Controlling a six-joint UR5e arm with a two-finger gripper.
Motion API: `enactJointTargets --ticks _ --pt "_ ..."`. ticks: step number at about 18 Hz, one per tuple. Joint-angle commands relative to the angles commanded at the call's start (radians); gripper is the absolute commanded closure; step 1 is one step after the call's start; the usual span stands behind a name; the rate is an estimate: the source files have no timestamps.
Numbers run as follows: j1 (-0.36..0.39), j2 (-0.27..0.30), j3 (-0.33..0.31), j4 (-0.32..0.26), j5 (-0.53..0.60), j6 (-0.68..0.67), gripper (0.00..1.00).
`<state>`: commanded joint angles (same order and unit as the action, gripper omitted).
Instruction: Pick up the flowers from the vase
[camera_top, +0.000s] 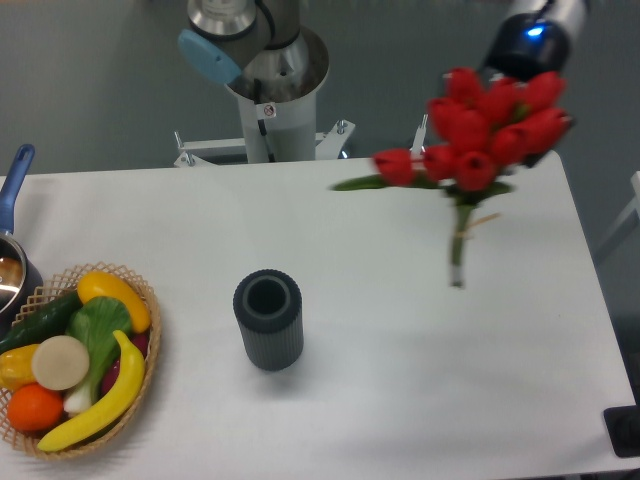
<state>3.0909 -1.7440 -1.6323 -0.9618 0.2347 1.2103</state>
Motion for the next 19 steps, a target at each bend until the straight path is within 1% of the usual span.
enactJointTargets --ticks 2,6,8,10,12,14,19 --pt "0.024 -0.023 0.018 0.002 -0.002 -0.002 0.52" --pt "0.069 -0.029 0.012 0.005 -0.002 -0.002 0.52" --pt "0.075 -0.034 0.011 0.006 -0.002 0.003 0.52" --pt "0.075 -0.052 0.008 0.008 0.0 0.008 0.52" --pt "0.072 -0.049 0.005 0.008 0.0 0.003 0.52" --pt "0.083 -0.046 -0.014 0.008 0.0 0.008 0.52" --pt "0.098 -0.04 -0.024 0.008 0.0 0.008 0.52"
